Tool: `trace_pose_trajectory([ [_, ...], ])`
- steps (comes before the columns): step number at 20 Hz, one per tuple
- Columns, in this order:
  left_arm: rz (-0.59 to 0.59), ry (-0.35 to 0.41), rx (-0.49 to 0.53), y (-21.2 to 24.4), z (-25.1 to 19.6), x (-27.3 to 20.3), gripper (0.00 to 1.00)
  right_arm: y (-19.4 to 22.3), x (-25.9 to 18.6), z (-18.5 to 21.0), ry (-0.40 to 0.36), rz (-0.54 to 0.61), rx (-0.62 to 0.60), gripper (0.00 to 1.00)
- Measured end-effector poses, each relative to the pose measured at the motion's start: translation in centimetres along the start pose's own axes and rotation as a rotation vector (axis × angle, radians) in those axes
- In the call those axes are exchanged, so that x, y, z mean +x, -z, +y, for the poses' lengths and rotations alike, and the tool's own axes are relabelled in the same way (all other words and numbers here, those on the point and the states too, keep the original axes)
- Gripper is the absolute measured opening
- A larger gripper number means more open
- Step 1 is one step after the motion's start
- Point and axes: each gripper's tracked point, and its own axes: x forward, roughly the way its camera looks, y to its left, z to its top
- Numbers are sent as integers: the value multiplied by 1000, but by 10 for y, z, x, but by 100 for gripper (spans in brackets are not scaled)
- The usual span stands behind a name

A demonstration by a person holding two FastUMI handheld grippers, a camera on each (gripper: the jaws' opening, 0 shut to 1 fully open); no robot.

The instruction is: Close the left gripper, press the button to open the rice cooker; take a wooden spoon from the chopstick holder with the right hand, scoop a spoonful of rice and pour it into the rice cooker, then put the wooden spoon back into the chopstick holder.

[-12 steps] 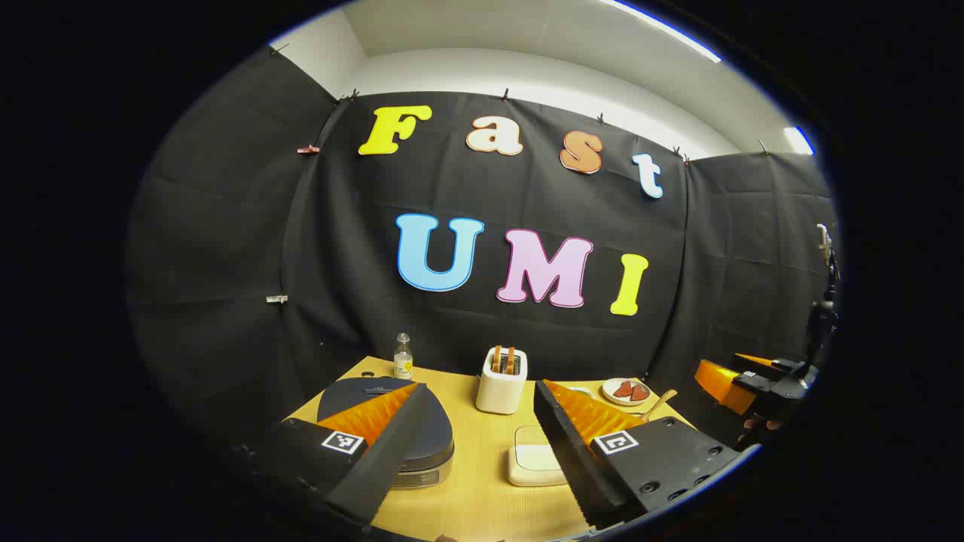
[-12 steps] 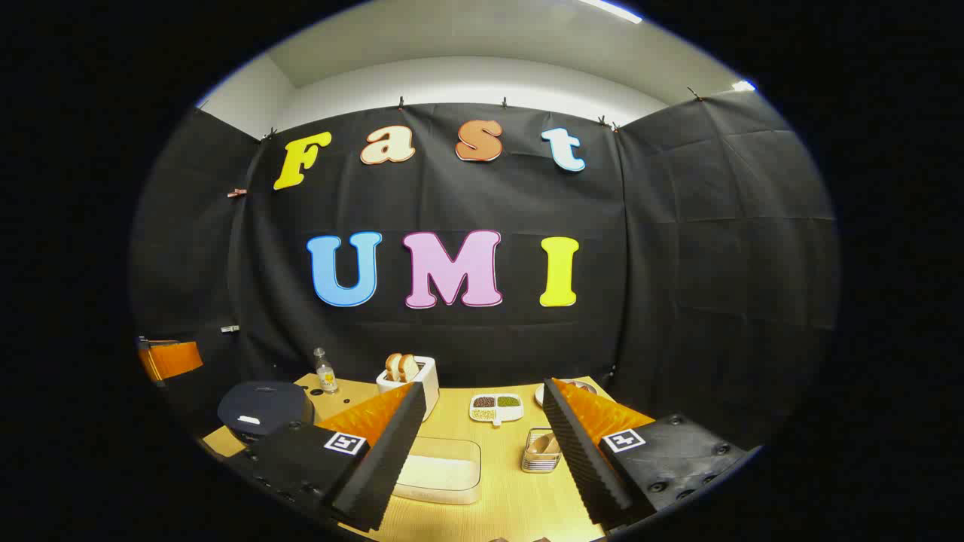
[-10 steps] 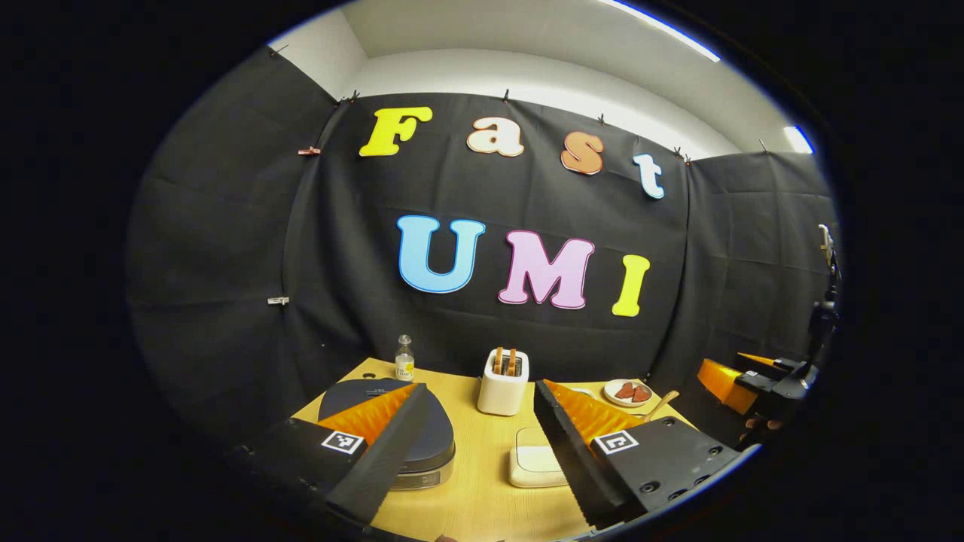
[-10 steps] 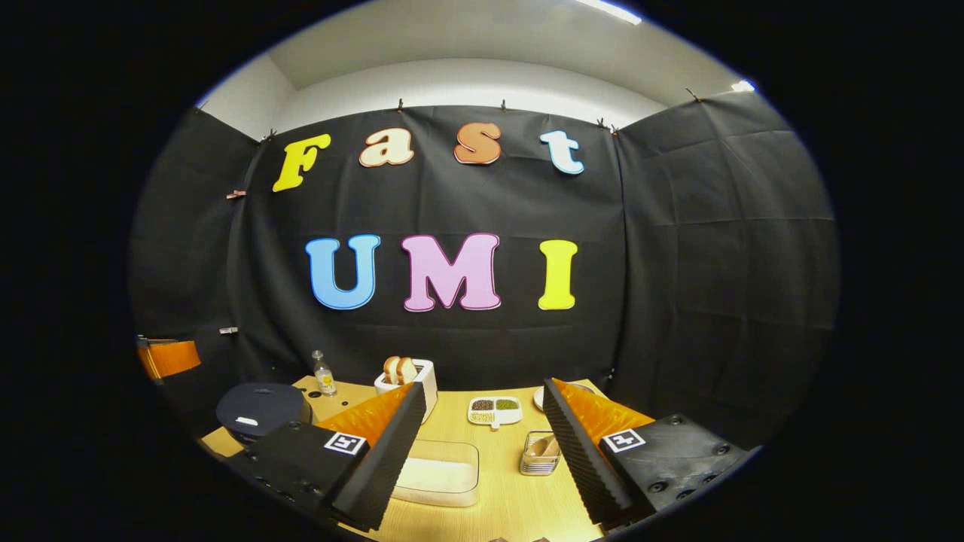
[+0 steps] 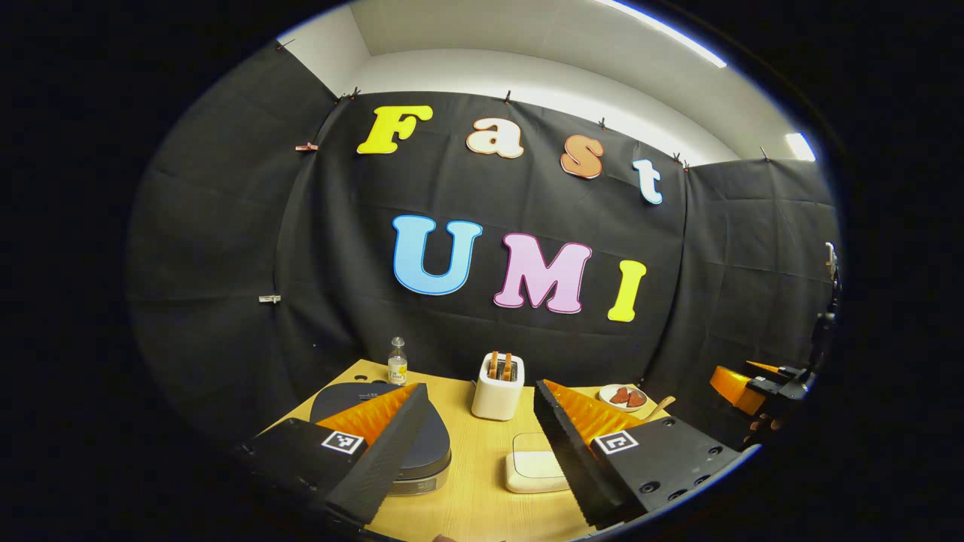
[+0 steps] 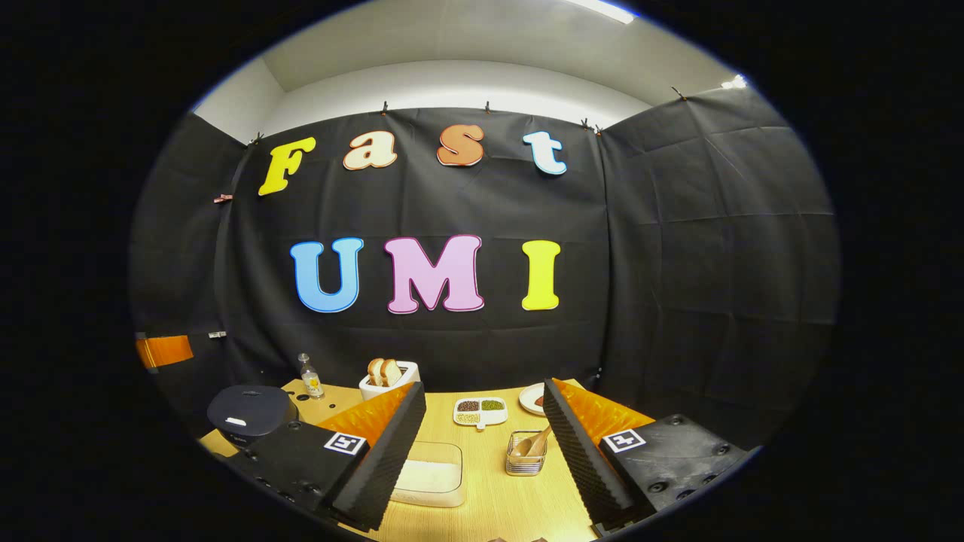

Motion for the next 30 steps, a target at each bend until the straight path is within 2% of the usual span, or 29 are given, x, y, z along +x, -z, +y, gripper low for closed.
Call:
trace_pose_trajectory([
  [11,23,7,14,6,-5,15,95,4,15,-5,7,11,3,98],
  [21,77,-29,-20,16,13,29,94,12,26,-6,3,32,-6,98],
  [24,97,-40,0,19,22,35,92,14,29,-7,5,36,-4,98],
  [25,108,-42,9,19,26,36,90,15,31,-7,4,39,-3,98],
  [30,194,-56,0,34,47,47,59,24,37,-7,0,54,-5,96],
])
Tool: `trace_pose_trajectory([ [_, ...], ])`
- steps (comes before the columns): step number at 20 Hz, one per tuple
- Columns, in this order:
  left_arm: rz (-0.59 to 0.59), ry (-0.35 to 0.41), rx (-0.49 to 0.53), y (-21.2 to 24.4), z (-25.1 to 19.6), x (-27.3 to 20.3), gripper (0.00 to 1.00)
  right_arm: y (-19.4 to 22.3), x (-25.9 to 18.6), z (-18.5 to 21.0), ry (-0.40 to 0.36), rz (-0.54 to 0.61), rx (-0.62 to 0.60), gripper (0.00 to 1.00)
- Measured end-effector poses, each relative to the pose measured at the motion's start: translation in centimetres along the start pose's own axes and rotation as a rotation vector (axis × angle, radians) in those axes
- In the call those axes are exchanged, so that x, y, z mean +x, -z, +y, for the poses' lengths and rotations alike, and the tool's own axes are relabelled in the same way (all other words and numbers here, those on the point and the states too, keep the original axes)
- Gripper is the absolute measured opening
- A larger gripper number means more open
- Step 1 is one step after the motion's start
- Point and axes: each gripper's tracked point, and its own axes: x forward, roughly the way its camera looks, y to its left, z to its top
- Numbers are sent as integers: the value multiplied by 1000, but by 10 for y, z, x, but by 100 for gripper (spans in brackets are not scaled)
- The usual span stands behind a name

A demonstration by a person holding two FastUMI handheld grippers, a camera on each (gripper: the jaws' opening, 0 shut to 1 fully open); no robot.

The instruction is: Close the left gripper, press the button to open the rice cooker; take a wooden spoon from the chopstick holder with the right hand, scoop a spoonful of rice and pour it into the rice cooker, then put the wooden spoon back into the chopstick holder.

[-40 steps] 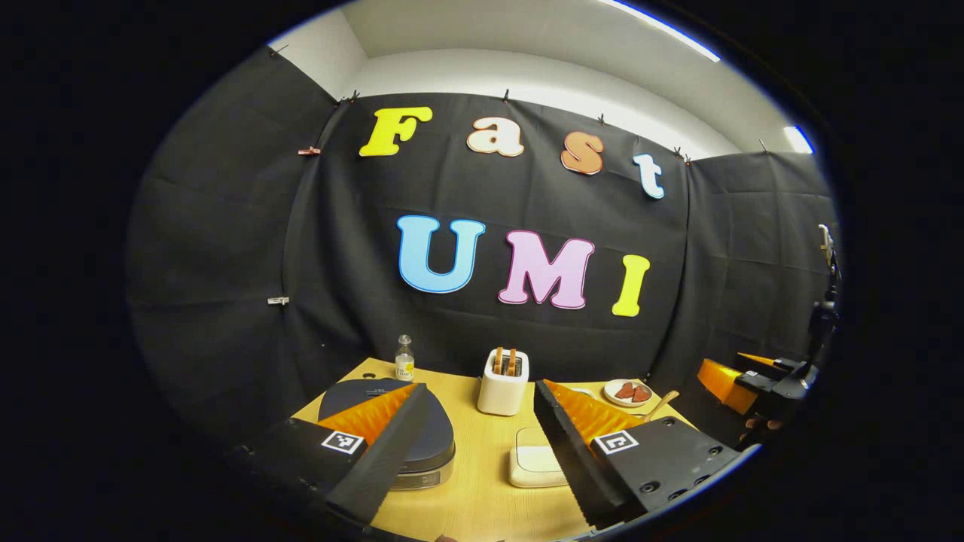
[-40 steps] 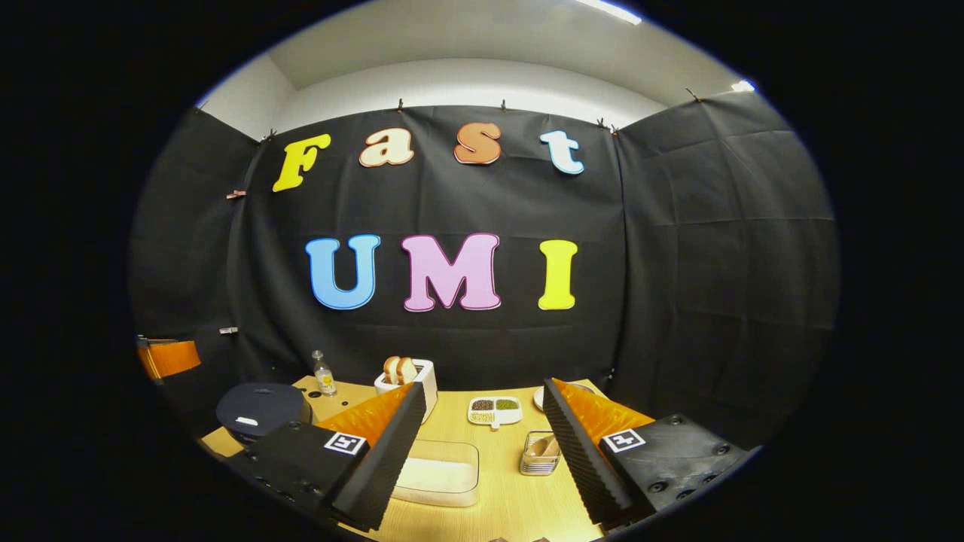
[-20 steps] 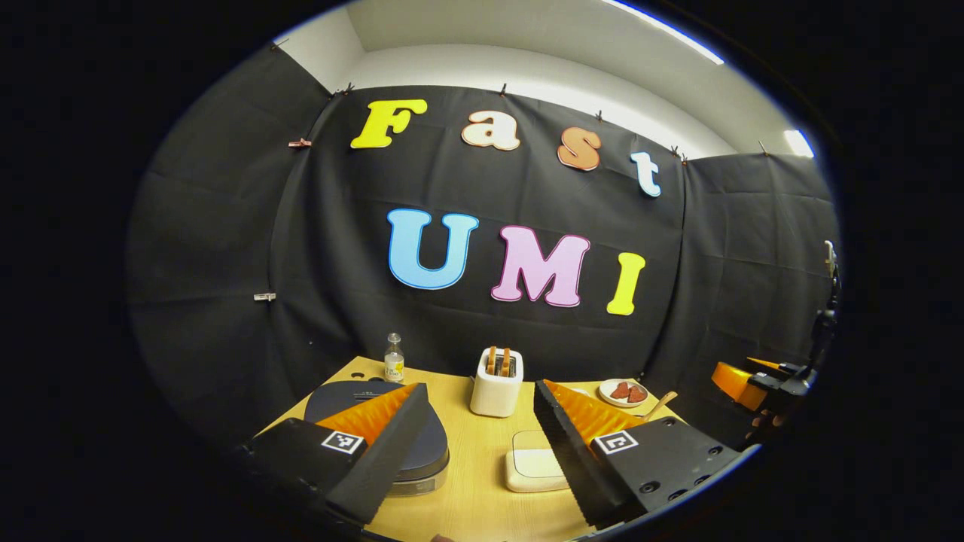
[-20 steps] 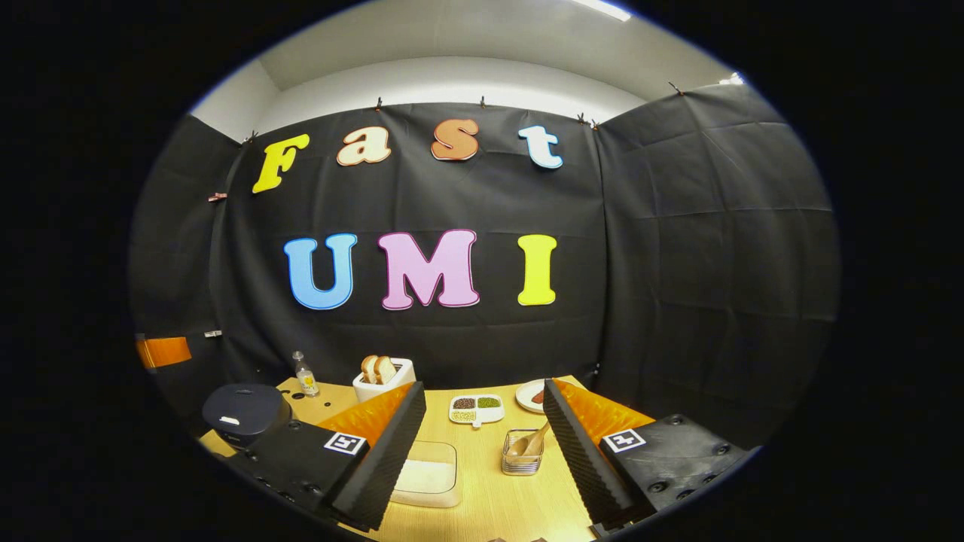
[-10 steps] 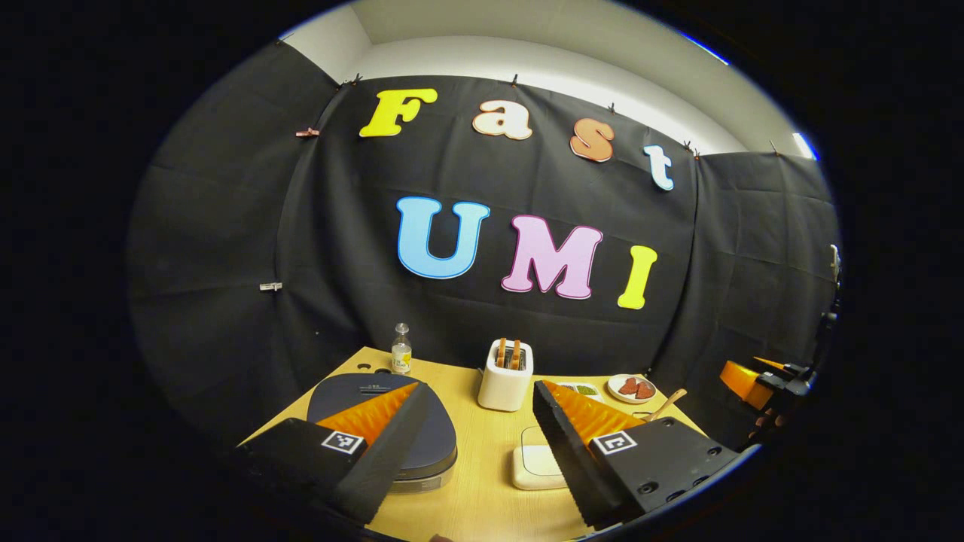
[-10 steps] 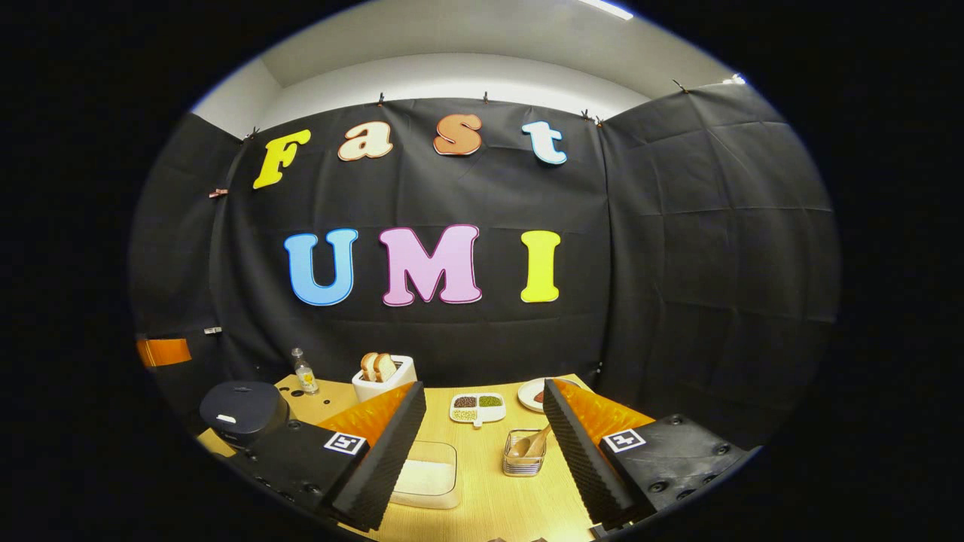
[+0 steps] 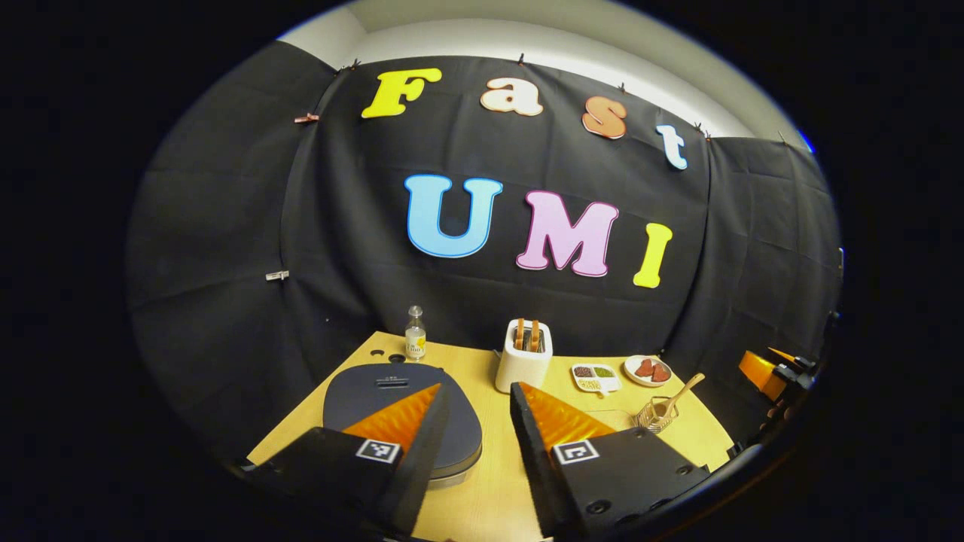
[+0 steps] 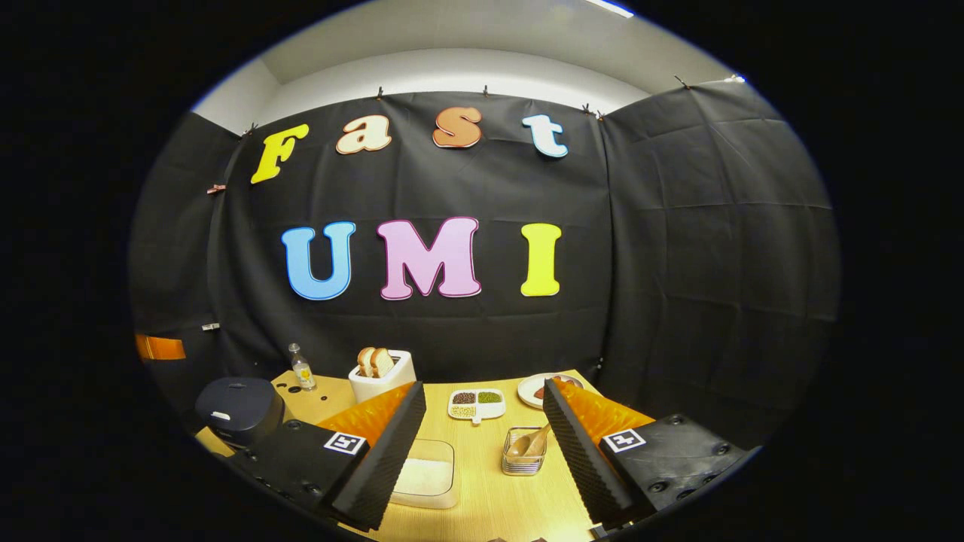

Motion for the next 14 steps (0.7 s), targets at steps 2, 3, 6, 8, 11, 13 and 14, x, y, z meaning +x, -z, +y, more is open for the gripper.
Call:
trace_pose_trajectory([
  [2,40,-9,-12,7,11,6,47,3,2,-1,0,8,3,98],
  [3,60,-19,-15,12,18,10,46,6,3,-1,0,13,3,98],
  [6,103,-76,-23,24,43,20,13,12,6,-7,6,29,6,98],
  [8,147,-101,-42,41,56,29,6,18,8,-11,9,42,14,98],
  [11,241,-118,-77,76,70,45,6,27,12,-17,14,64,25,98],
  [13,269,-130,-84,92,76,50,6,35,13,-23,18,85,32,98],
  [14,283,-136,-78,99,77,54,6,37,15,-26,22,94,34,98],
])
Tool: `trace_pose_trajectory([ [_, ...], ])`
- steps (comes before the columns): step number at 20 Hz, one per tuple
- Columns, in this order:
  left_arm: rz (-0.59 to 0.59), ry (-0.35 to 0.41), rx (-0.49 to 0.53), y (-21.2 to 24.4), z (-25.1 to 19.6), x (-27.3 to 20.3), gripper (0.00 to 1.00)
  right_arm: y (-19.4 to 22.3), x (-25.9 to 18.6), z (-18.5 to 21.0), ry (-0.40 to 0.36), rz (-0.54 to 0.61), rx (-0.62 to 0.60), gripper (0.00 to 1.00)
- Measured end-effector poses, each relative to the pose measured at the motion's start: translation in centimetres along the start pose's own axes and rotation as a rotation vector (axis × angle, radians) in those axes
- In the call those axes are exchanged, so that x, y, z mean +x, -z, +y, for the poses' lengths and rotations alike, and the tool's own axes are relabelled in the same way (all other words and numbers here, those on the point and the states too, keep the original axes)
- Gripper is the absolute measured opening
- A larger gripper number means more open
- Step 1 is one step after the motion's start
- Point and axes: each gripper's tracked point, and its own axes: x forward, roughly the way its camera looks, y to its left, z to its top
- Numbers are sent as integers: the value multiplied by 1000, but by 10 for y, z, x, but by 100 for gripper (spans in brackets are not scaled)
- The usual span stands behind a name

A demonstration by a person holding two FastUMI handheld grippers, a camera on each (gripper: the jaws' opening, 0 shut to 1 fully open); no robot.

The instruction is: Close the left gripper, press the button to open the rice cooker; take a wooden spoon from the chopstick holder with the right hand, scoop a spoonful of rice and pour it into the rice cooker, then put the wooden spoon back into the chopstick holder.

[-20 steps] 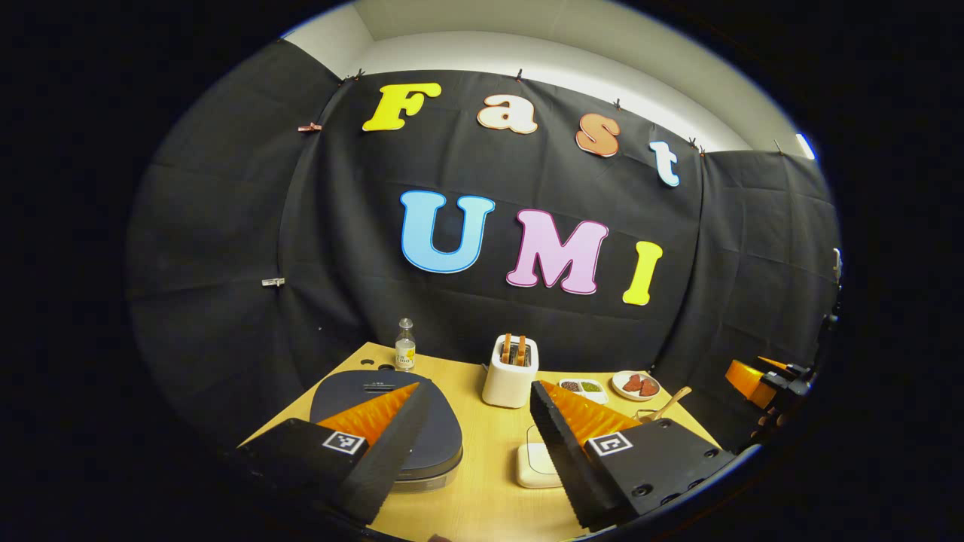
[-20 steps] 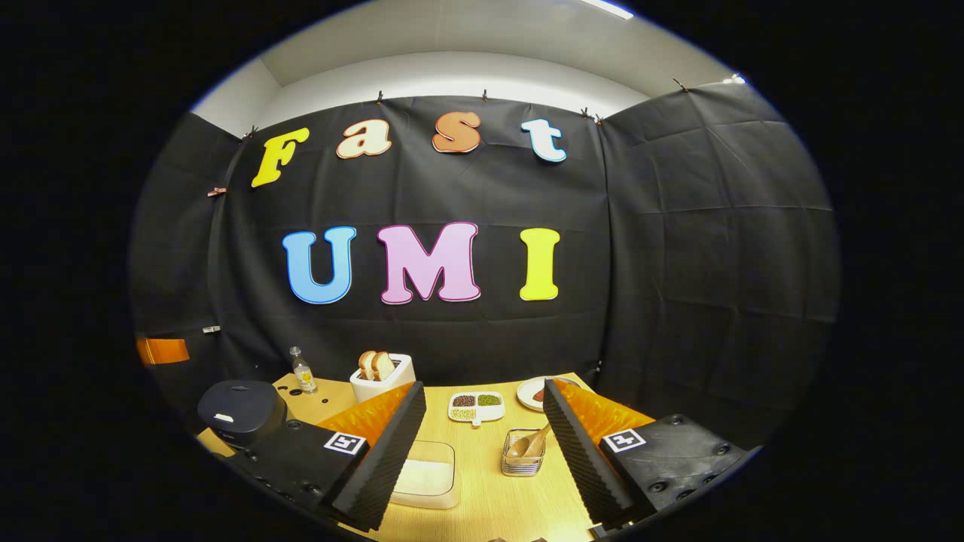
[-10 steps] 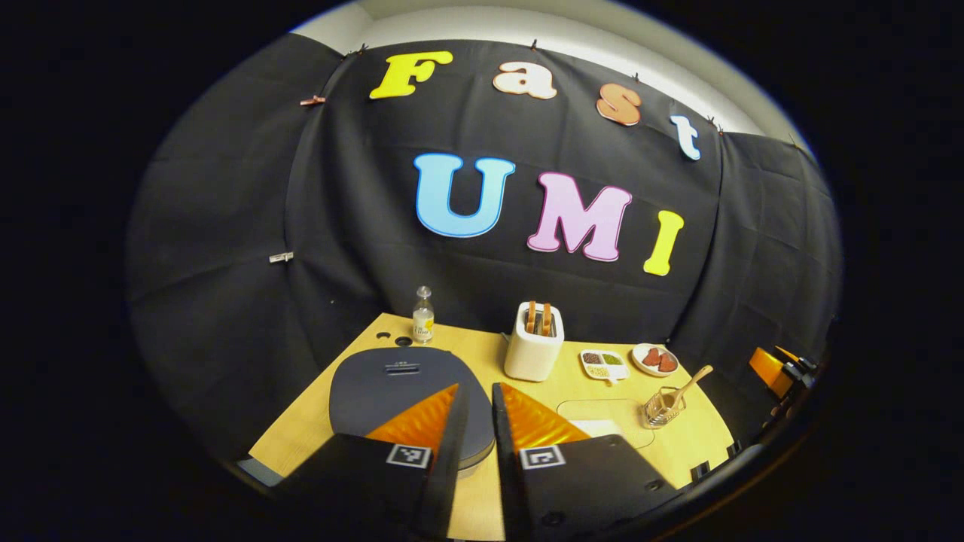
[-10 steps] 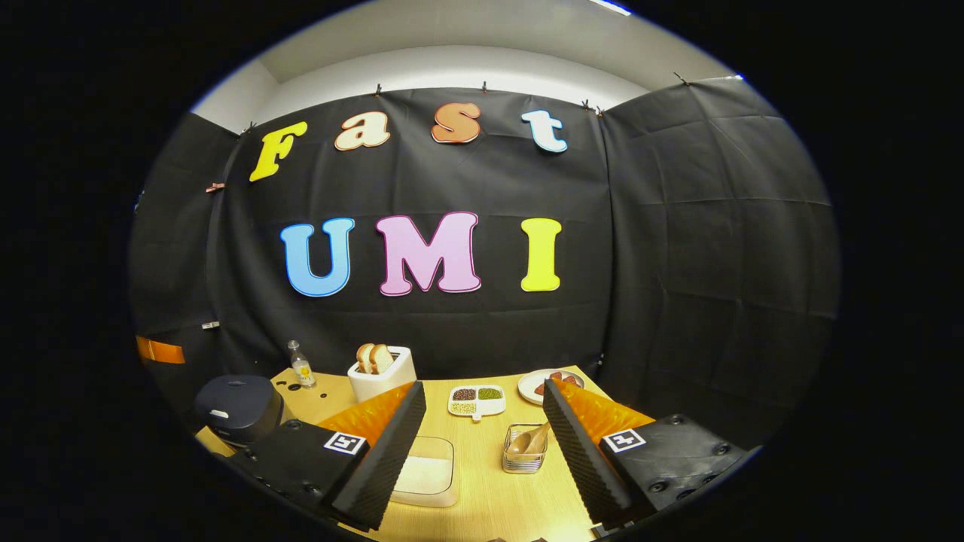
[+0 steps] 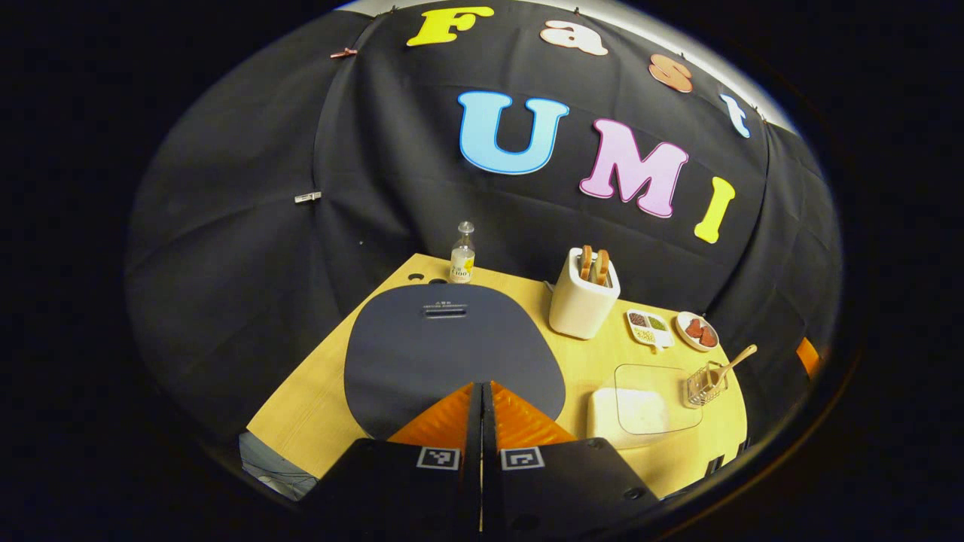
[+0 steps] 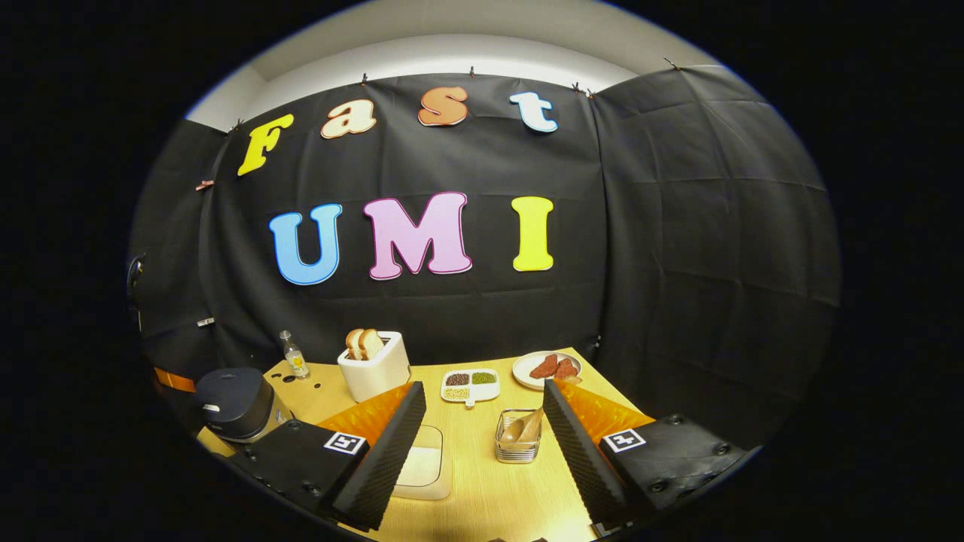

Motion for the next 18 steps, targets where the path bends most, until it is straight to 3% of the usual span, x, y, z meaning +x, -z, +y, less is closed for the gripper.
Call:
trace_pose_trajectory([
  [8,65,0,46,27,-6,25,6,8,12,-17,27,35,21,98],
  [15,88,23,-51,34,-1,24,6,17,15,-26,36,60,18,98],
  [18,72,15,-34,28,-4,19,6,21,17,-31,41,71,16,98],
])
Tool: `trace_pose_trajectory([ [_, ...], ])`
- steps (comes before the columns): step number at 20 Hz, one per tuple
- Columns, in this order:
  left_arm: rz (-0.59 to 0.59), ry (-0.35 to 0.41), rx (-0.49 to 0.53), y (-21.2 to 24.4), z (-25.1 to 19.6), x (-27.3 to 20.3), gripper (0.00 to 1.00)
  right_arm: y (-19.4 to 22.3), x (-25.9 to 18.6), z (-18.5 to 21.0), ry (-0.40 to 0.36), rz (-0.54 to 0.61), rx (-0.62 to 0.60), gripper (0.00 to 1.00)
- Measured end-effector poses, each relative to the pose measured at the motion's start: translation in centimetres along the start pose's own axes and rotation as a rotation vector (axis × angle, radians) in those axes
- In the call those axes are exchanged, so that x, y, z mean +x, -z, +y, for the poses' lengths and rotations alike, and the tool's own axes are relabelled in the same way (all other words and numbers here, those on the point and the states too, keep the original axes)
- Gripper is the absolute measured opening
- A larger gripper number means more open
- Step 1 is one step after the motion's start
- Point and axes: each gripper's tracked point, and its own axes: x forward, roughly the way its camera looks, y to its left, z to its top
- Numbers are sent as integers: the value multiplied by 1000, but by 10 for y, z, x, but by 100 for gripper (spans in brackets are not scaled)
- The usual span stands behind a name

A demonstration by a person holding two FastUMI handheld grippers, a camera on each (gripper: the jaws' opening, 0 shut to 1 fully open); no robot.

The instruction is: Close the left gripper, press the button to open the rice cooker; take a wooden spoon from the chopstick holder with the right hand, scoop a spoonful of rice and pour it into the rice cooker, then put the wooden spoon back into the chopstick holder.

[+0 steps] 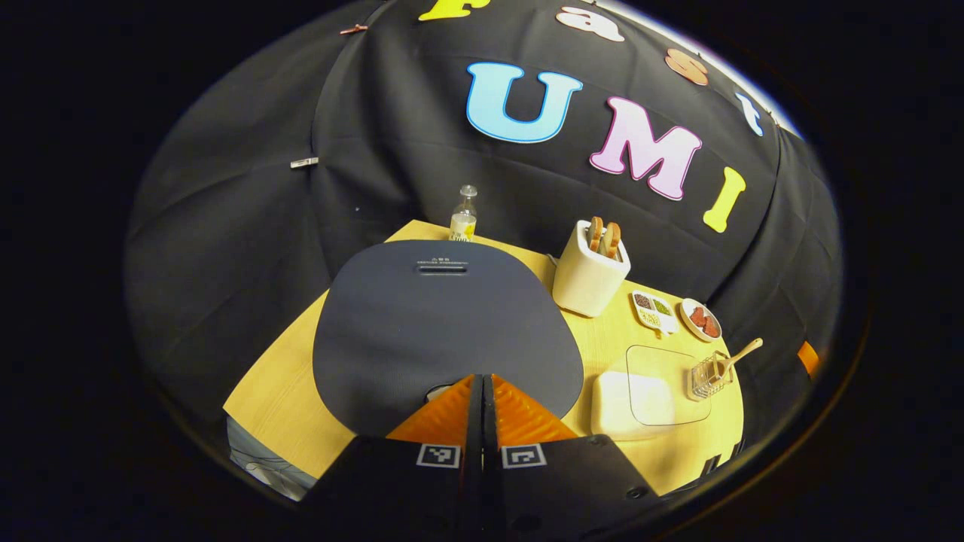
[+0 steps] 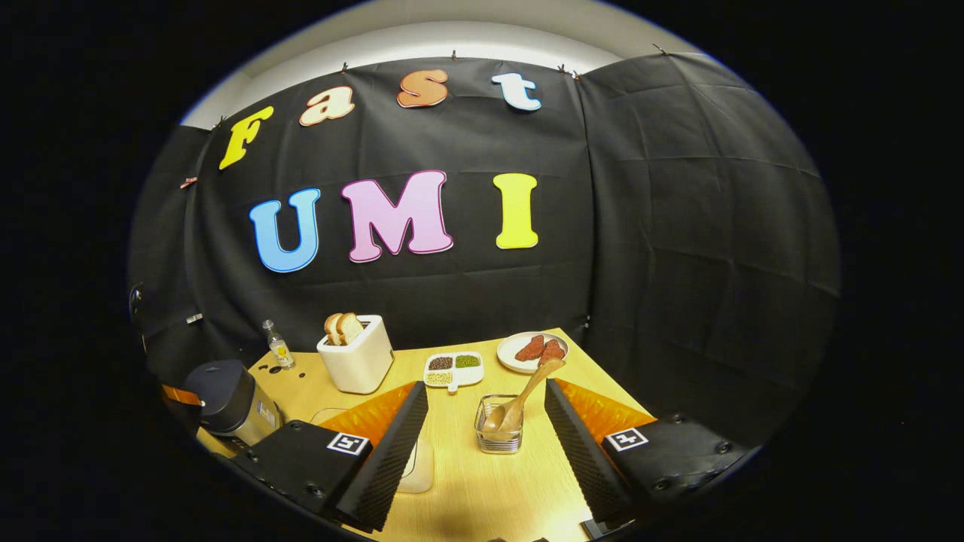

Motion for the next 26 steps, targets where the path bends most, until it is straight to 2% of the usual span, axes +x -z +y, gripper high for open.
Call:
trace_pose_trajectory([
  [2,-53,-26,40,-16,-4,-11,6,1,3,-4,4,6,6,98],
  [7,-394,-88,94,-121,-26,-78,6,0,12,-8,3,8,5,98],
  [11,-457,-91,107,-124,-46,-106,8,4,23,-11,-4,20,11,98],
  [13,-458,-64,98,-115,-60,-112,17,8,29,-14,-4,32,21,98],
  [16,-445,-39,51,-92,-74,-111,43,20,41,-21,0,72,46,98],
  [18,-415,-37,41,-74,-80,-106,71,28,51,-25,3,99,61,98],
  [20,-381,-65,56,-59,-81,-101,98,36,62,-30,2,123,73,98],
  [26,-329,-109,55,-32,-97,-96,95,68,114,-53,27,223,152,99],
])
